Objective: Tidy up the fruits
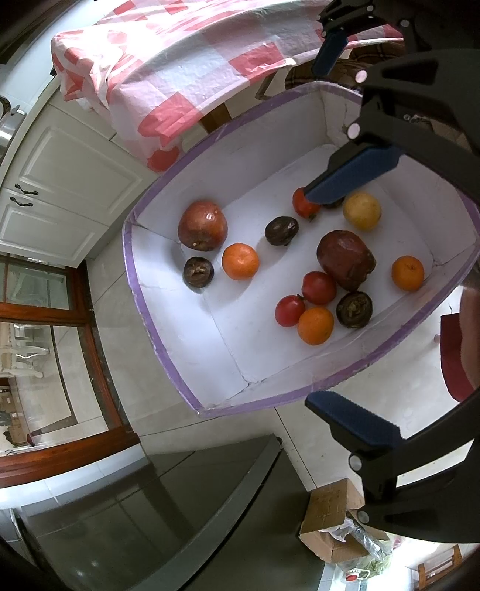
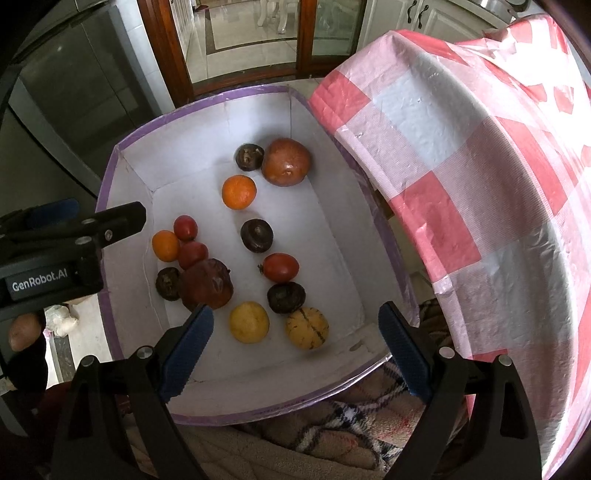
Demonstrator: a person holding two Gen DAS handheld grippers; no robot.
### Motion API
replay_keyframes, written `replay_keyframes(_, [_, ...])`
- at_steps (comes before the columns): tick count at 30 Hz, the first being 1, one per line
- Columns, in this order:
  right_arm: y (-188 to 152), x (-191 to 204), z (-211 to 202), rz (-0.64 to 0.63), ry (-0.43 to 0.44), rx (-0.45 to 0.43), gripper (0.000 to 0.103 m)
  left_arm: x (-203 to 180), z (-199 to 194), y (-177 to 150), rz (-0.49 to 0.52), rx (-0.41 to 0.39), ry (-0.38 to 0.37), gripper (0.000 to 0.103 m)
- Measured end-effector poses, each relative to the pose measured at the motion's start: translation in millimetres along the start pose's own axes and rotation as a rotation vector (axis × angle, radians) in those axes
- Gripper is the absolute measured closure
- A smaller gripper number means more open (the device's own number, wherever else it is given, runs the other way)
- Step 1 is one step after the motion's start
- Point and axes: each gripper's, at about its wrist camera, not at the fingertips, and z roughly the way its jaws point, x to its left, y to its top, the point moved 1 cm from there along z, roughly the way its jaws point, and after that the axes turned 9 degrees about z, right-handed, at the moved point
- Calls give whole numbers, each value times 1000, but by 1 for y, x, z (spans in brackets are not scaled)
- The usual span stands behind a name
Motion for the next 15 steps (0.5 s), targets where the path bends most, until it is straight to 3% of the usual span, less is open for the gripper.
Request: replay_keyframes(15, [0,0,1,0,-1,2,15,0,-1,-1,-2,-1,7,2])
